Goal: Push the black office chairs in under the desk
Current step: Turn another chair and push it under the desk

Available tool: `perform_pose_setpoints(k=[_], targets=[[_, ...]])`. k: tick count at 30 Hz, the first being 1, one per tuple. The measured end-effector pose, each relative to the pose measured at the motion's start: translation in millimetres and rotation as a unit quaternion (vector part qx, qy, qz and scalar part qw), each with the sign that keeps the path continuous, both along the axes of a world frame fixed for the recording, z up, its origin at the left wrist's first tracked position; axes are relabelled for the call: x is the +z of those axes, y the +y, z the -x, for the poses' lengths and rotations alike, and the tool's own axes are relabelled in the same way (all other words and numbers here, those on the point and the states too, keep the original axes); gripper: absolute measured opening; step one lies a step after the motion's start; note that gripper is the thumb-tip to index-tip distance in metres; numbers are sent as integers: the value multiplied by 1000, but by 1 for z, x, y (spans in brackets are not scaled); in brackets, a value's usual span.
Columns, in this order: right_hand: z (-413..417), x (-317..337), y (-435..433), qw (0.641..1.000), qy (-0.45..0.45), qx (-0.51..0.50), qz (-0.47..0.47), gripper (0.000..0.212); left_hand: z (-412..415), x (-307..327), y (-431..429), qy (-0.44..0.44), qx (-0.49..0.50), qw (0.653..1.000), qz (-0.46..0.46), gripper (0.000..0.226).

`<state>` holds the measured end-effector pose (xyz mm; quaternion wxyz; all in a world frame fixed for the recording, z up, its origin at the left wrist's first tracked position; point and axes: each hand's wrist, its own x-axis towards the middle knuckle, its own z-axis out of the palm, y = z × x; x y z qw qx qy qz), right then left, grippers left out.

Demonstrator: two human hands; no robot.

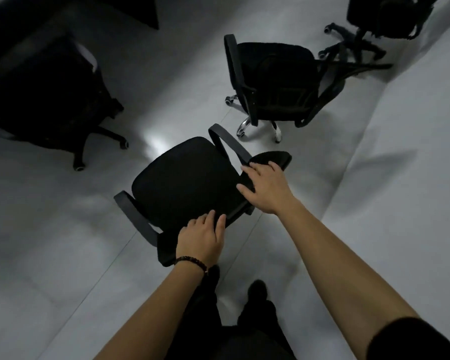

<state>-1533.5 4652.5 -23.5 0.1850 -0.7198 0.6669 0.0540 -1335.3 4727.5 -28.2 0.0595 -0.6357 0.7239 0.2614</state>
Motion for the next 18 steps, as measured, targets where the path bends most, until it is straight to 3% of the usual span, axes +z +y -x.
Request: perform_pose_setpoints(k=[10,18], targets=[[8,-9,-7,998,28,26,48,62,-6,1,-42,-83,-10,993,81,53],[-9,-11,-13,997,42,25,55,66,-20,-2,-53,-117,79,986,92,48]])
